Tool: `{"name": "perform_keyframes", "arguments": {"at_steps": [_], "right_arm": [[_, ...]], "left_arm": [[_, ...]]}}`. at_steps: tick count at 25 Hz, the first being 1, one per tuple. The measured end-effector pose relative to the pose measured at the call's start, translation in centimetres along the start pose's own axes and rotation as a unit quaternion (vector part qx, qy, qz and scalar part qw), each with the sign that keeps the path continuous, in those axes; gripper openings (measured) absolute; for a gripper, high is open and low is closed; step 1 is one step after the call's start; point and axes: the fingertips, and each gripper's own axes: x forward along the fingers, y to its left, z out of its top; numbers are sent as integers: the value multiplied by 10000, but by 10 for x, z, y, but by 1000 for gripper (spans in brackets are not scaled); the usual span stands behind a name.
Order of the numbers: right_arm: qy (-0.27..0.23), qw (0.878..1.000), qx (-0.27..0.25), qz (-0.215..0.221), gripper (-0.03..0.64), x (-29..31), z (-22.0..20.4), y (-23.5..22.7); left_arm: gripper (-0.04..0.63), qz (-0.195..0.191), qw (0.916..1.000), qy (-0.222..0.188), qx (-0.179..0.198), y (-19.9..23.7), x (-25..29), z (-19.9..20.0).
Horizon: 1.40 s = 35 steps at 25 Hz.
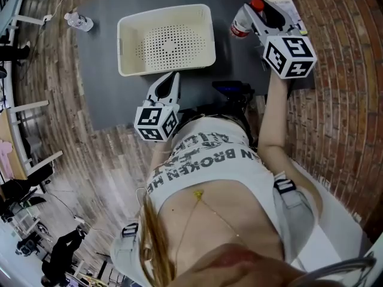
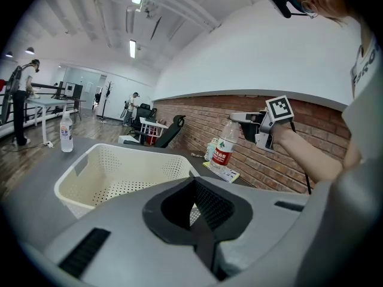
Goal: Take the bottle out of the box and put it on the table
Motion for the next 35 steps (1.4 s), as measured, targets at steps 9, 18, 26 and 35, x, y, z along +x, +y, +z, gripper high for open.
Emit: {"name": "perform_keyframes", "arguments": {"at_steps": [9,18,26,35], "right_arm": [[181,9998,47,-95,156,-2,-22,-16],[414,9989,118,-199,156,-1,-61,-31],[825,9959,255,-264,156,1,-110,-39],[1177,9919,305,-371,156,5,-149,-47]], "left_arm": [[5,79,10000,-9,-10,-6,3,-1],[5,133,9999,36,-18,-9,8,-5],[5,184,9998,74,-60,-8,8,-8],[5,243,9996,103,-103,-6,9,-11]]}}
